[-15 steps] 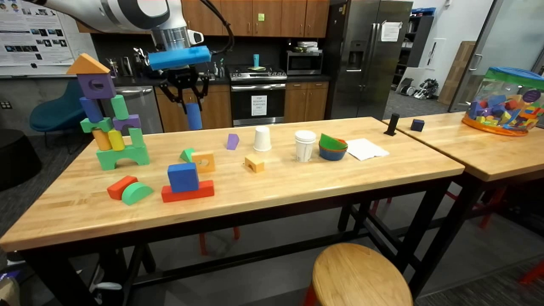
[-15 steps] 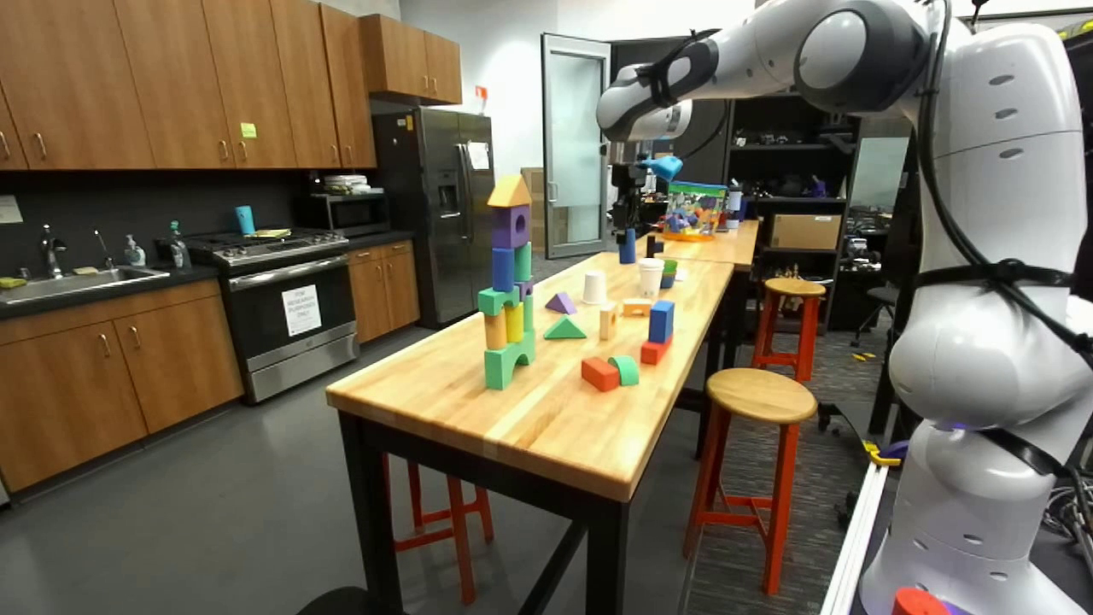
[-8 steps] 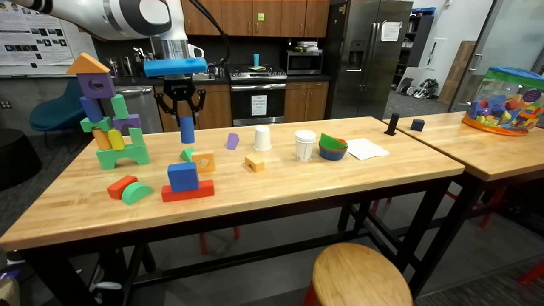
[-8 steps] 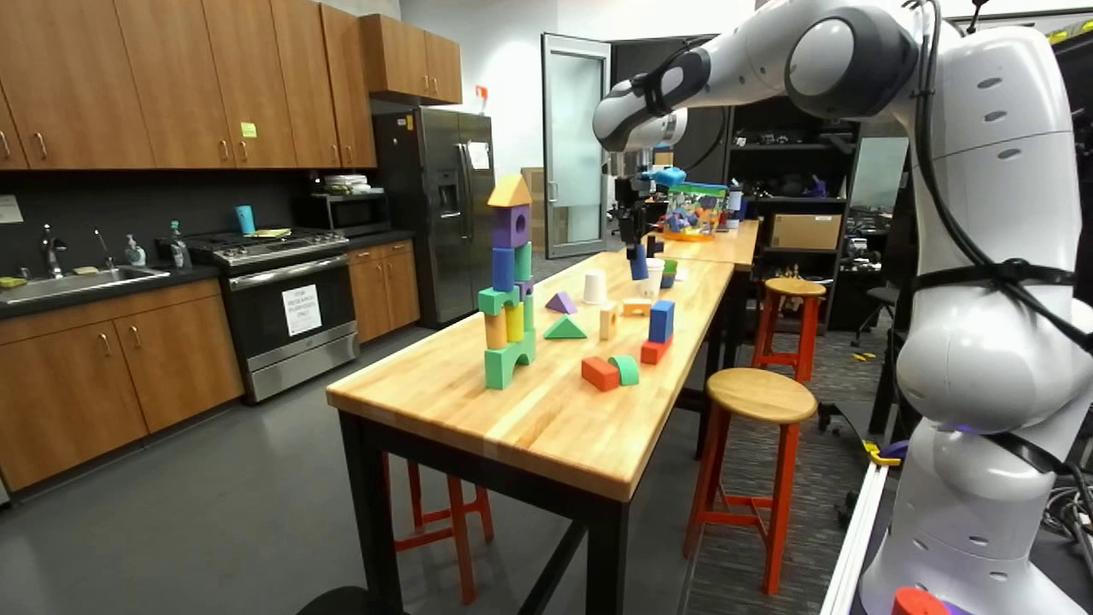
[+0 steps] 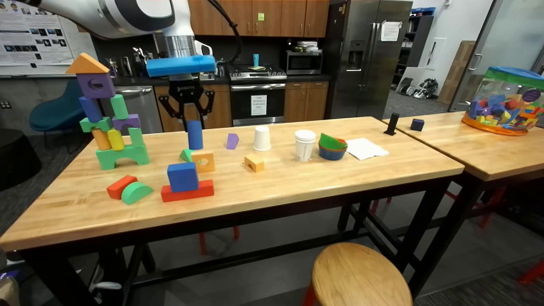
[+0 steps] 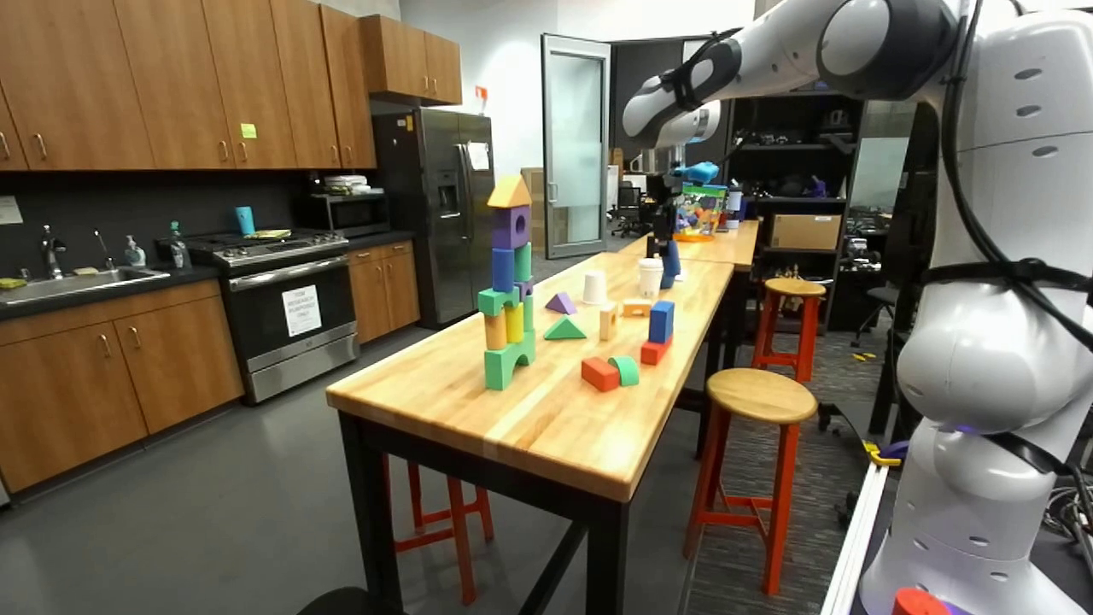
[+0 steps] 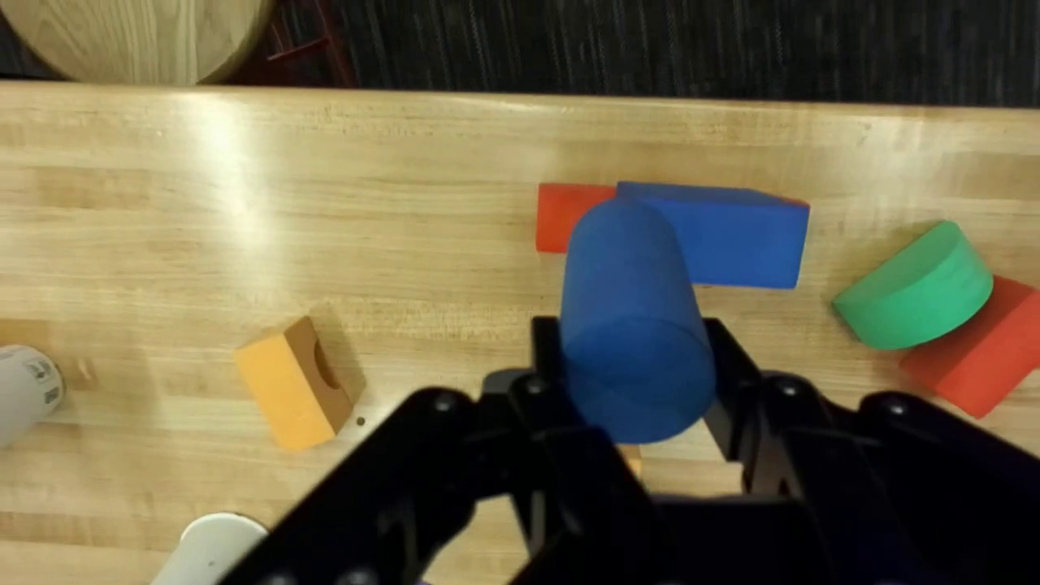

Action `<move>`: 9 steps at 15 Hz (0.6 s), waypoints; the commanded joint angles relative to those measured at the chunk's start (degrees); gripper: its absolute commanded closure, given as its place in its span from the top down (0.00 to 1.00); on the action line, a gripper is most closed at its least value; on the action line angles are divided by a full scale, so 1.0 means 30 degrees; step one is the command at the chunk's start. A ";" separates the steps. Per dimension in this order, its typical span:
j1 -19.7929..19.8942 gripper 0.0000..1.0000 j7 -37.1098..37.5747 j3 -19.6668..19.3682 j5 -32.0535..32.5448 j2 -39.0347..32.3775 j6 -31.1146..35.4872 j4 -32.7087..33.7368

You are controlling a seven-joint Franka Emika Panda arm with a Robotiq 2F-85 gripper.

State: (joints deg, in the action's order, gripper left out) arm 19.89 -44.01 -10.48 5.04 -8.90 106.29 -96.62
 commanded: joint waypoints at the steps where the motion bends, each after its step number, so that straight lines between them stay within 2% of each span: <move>1: -0.0302 0.17 -0.1346 -0.0551 0.1047 0.2349 -0.0079 -0.2598; 4: -0.0460 0.17 -0.1718 -0.0823 0.1521 0.3480 -0.0057 -0.3943; 9: -0.1053 0.17 -0.1791 -0.0868 0.0864 0.5159 -0.0121 -0.5781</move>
State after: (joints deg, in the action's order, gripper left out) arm 18.74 -48.97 -12.41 8.12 1.95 105.67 -109.43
